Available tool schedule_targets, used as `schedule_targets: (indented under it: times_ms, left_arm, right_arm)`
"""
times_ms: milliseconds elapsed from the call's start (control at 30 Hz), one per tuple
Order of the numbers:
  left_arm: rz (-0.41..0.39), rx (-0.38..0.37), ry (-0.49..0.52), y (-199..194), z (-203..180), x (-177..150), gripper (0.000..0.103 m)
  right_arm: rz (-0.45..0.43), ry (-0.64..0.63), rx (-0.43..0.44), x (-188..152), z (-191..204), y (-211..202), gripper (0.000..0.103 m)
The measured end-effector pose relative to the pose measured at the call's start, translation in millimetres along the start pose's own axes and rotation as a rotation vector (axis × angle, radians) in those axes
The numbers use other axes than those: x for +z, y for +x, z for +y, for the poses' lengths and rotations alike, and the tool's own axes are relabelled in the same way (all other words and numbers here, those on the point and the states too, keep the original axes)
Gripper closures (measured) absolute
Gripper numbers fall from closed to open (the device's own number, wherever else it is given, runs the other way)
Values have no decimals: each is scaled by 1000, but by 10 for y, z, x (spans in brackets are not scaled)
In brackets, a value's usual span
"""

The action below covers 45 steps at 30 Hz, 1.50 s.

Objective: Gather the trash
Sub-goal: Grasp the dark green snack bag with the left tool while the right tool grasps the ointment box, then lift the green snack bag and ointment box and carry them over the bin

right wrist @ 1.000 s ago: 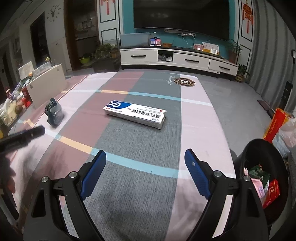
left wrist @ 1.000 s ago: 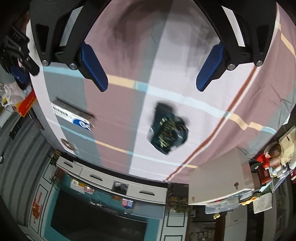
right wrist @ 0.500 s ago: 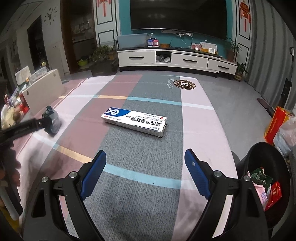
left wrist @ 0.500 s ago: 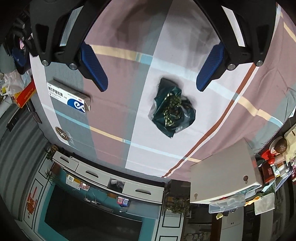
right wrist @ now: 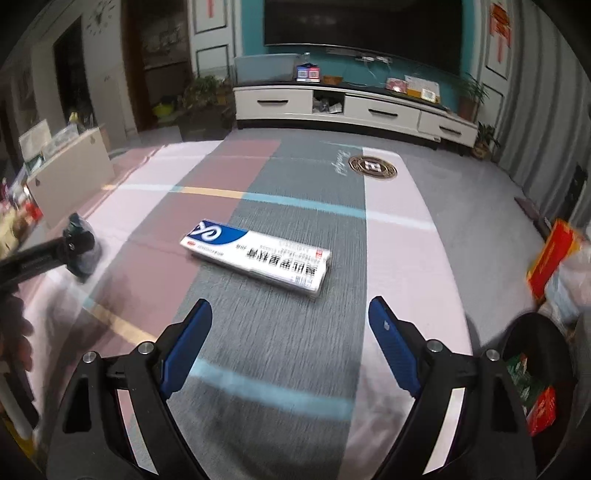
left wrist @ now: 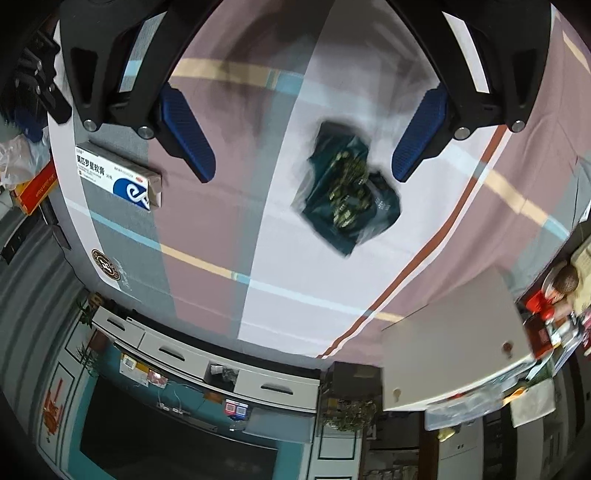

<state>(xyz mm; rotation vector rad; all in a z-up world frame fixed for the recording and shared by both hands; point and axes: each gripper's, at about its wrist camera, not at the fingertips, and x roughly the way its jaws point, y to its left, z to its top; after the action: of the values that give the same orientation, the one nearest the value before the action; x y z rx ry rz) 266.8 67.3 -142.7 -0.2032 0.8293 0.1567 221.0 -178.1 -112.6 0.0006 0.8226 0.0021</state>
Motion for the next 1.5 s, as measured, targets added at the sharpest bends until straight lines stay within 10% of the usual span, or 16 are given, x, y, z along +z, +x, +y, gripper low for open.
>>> schedule_targets:
  times_ms: [533,867,1500]
  left_arm:
    - [55,31,52,329,-81,79,31]
    - [14,66,27,291,63,102,69]
    - [-94,6,98,-291,-14,81,72]
  right_arm:
    - [187,-397,94,502,440,894,18]
    - [211,-385,143,472,464,914,54]
    - [170,-187,26,202,225,352,85]
